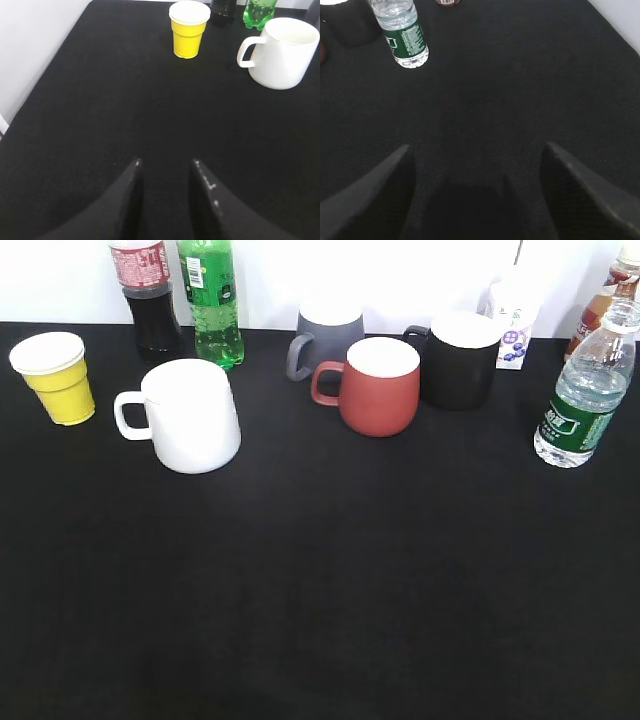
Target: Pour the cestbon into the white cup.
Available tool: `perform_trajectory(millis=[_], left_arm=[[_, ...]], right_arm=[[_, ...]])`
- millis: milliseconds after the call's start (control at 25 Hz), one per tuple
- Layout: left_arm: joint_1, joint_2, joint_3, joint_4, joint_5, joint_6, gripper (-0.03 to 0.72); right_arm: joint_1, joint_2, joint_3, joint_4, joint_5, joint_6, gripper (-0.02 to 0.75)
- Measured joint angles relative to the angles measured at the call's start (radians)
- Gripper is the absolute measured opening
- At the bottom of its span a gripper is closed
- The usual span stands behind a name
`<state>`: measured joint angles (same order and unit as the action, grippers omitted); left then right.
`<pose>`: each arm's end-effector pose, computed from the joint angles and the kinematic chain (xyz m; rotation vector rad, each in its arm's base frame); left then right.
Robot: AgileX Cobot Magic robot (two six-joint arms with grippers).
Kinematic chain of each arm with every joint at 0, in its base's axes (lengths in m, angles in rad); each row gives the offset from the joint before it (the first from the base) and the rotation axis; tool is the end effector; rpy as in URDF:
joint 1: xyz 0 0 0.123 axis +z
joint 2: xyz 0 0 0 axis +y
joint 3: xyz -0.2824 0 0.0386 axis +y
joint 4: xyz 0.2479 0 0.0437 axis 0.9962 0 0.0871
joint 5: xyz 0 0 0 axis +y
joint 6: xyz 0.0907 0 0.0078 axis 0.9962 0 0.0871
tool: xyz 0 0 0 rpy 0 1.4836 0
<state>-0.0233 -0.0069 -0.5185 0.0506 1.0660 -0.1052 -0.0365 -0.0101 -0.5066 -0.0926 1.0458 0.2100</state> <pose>-0.0083 0.0042 0.2819 -0.0861 2.0214 -0.0210 -0.0070 -0.0070 0.2804 0.2513 1.9935 0.0005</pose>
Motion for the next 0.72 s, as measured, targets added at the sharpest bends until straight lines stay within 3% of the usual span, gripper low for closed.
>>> perform_trajectory(millis=[400, 480, 560, 640, 720], left_arm=[[0.000, 0.000, 0.000, 0.000, 0.000, 0.000, 0.241], [0.000, 0.016, 0.000, -0.041, -0.005, 0.000, 0.258], [0.000, 0.093, -0.030, -0.113, -0.010, 0.000, 0.414], [0.000, 0.195, -0.100, -0.113, -0.055, 0.000, 0.601], [0.000, 0.324, -0.175, -0.087, -0.186, 0.057, 0.642]], right_arm=[[0.000, 0.000, 0.000, 0.000, 0.000, 0.000, 0.592], [0.000, 0.000, 0.000, 0.000, 0.000, 0.000, 0.592], [0.000, 0.000, 0.000, 0.000, 0.000, 0.000, 0.592], [0.000, 0.000, 0.000, 0.000, 0.000, 0.000, 0.592], [0.000, 0.000, 0.000, 0.000, 0.000, 0.000, 0.592]])
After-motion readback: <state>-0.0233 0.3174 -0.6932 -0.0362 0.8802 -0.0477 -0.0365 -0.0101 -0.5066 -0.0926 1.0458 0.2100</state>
